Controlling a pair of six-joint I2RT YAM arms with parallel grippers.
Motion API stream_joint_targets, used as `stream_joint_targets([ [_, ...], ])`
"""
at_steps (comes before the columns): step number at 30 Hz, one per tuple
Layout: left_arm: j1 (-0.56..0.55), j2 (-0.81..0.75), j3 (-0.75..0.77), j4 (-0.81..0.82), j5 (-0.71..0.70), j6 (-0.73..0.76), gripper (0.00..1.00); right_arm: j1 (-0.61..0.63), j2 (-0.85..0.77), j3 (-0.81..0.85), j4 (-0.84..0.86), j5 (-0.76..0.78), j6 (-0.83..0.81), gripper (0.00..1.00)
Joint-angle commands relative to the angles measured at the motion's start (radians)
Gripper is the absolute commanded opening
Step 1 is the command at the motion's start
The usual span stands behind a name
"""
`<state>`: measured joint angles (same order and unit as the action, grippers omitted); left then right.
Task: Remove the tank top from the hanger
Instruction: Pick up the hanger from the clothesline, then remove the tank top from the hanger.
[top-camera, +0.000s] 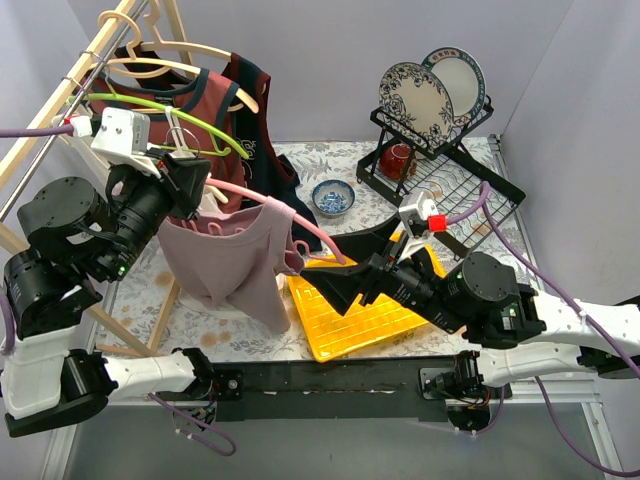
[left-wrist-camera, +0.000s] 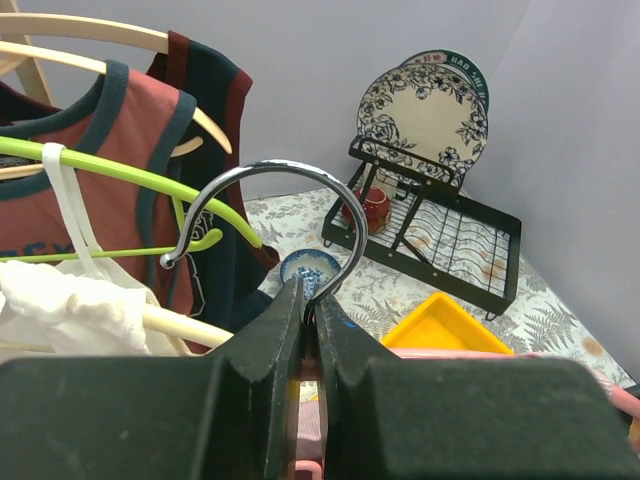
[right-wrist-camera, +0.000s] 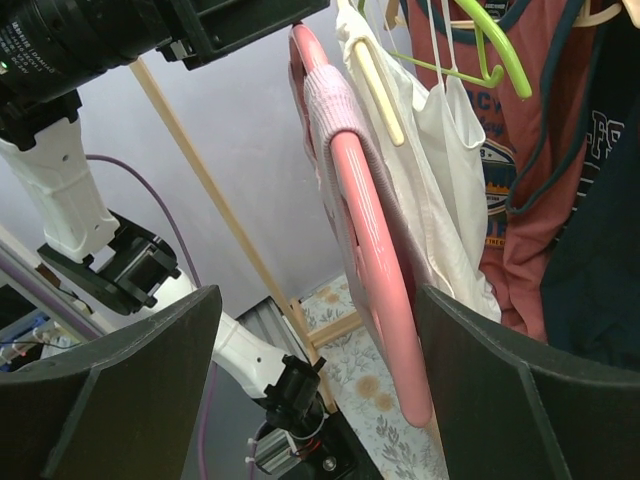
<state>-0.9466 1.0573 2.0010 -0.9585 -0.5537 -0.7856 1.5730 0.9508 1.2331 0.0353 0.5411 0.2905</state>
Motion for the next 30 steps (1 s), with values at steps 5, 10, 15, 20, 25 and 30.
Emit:
stream_joint_targets([
  [5,-0.004,-0.008,0.047,0.043,-0.081,-0.021,0.00,0.004,0.029,0.143,0.025,0.031,-0.026,0.89],
  [10,-0.004,-0.020,0.035,0.044,-0.066,-0.023,0.00,0.004,0.081,0.236,0.029,0.063,-0.109,0.92],
  [15,-0.006,-0.020,0.030,0.038,-0.075,-0.037,0.00,0.004,0.141,0.293,0.017,-0.009,-0.117,0.84],
  [20,-0.006,-0.022,0.025,0.038,-0.081,-0.044,0.00,0.005,0.219,0.333,-0.015,-0.069,-0.100,0.79],
  [25,-0.006,-0.019,0.031,0.035,-0.068,-0.063,0.00,0.004,0.261,0.321,0.018,0.068,-0.112,0.74],
  [30,-0.004,-0.019,0.048,0.029,-0.045,-0.086,0.00,0.004,0.292,0.316,0.057,0.190,-0.148,0.78],
])
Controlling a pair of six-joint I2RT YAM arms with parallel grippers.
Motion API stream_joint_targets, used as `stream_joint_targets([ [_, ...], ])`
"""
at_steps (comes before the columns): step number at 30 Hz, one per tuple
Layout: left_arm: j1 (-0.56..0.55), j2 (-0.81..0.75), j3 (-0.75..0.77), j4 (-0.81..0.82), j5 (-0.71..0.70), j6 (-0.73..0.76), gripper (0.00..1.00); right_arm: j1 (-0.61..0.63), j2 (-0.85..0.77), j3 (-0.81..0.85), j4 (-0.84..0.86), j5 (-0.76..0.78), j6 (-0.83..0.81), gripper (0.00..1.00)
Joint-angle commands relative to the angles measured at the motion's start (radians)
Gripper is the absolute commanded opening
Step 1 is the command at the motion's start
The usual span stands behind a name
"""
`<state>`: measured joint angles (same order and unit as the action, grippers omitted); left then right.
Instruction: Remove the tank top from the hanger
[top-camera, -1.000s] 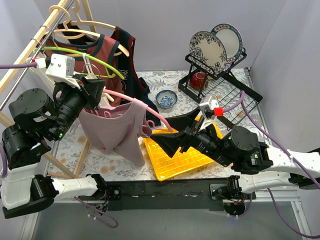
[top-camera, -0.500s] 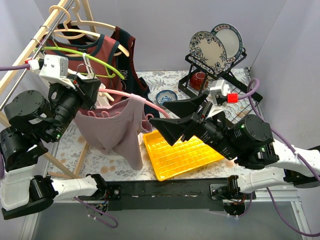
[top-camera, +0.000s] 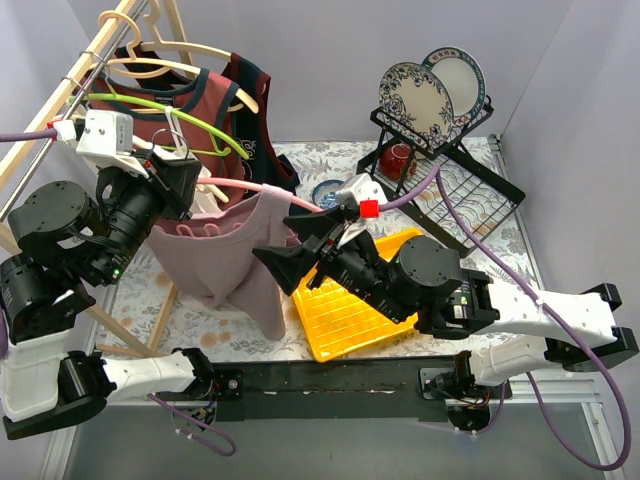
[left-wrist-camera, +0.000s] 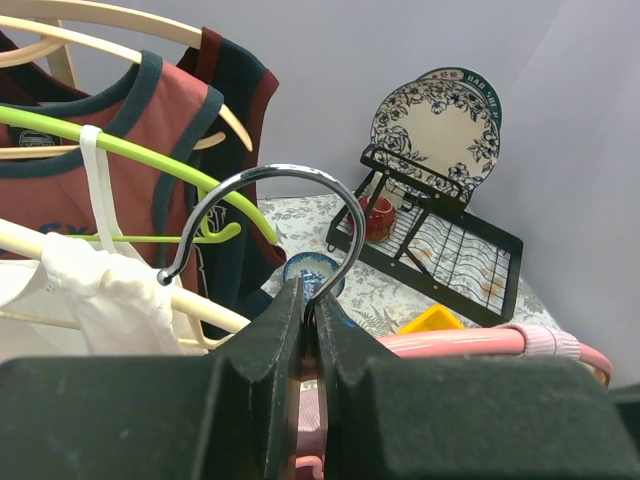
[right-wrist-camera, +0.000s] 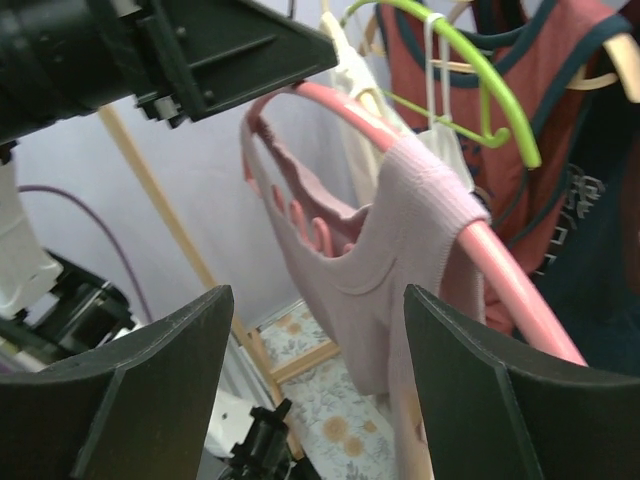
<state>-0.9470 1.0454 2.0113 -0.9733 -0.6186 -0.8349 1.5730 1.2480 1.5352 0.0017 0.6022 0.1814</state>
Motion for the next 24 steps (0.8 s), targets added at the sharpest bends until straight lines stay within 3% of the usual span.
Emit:
stream_joint_targets([
  [1,-0.004,-0.010,0.038,0.050,0.037,-0.043,0.00,0.004,-0.001,0.014,0.096,0.134,-0.043,0.79],
  [10,-0.004,-0.030,0.037,0.056,0.069,-0.076,0.00,0.004,0.070,0.060,0.093,0.185,-0.072,0.82],
  [17,-0.006,-0.041,0.044,0.071,0.126,-0.113,0.00,0.004,0.114,0.085,0.119,0.200,-0.073,0.77],
  [22,-0.006,-0.065,0.020,0.114,0.200,-0.144,0.00,0.005,0.131,0.071,0.152,0.212,-0.077,0.63],
  [24,-0.004,-0.071,0.015,0.117,0.204,-0.148,0.00,0.004,0.130,0.062,0.173,0.209,-0.080,0.50],
])
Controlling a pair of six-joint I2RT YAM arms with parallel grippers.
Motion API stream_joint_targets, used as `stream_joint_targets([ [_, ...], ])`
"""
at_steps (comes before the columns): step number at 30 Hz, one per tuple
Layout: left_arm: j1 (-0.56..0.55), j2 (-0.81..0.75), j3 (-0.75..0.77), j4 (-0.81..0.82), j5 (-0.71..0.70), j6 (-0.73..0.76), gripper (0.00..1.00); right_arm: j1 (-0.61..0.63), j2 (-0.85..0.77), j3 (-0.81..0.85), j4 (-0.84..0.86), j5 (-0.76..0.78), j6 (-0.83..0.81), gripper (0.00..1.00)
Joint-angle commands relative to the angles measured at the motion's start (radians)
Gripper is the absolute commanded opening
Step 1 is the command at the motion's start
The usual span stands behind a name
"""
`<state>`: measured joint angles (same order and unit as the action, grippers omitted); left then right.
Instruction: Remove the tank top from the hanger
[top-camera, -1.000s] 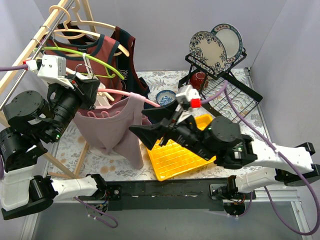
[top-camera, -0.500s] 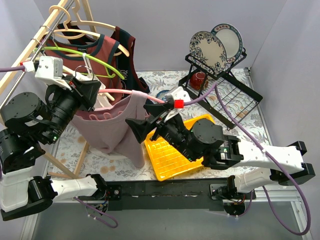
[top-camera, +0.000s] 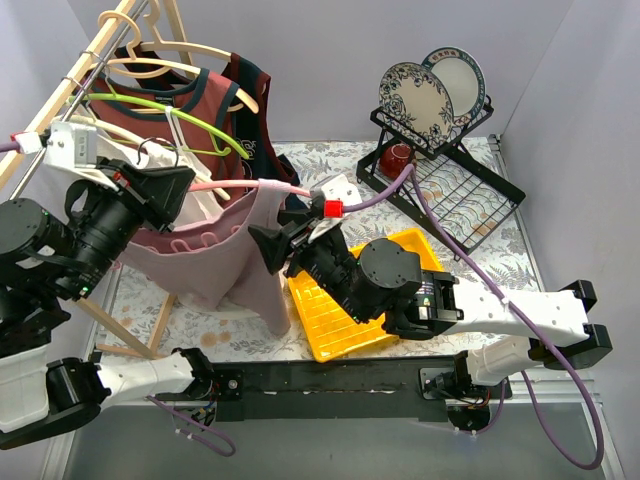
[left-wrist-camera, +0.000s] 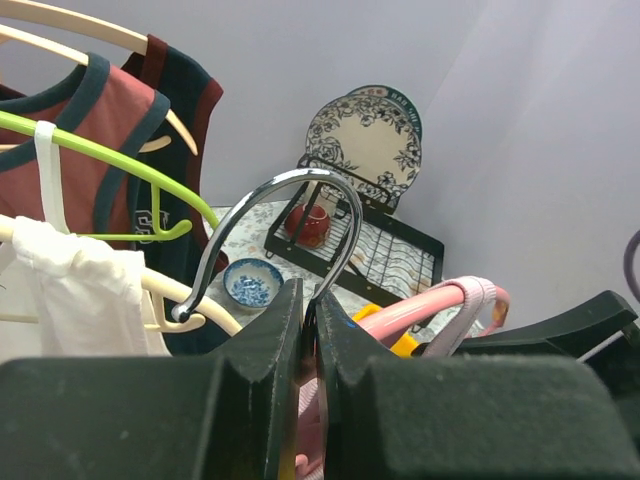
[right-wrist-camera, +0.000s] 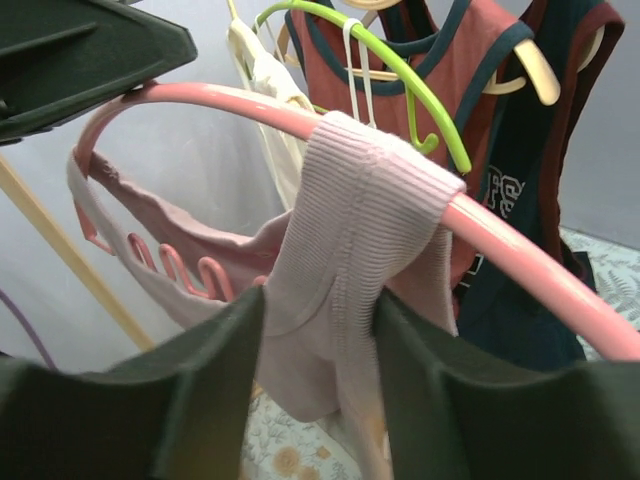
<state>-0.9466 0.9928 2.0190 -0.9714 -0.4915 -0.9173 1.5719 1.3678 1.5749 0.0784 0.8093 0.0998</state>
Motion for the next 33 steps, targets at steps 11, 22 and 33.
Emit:
stream_joint_targets([
  [11,-0.006,-0.037,0.007,0.053,-0.028,-0.031,0.00,0.005,-0.133,-0.072,0.167,-0.036,-0.057,0.01],
  [22,-0.004,-0.019,0.044,0.010,-0.076,0.005,0.00,0.005,-0.334,-0.252,0.251,-0.064,-0.097,0.01],
  [33,-0.004,-0.013,0.081,-0.023,-0.071,-0.026,0.00,0.005,-0.472,-0.389,0.325,0.045,-0.140,0.01],
])
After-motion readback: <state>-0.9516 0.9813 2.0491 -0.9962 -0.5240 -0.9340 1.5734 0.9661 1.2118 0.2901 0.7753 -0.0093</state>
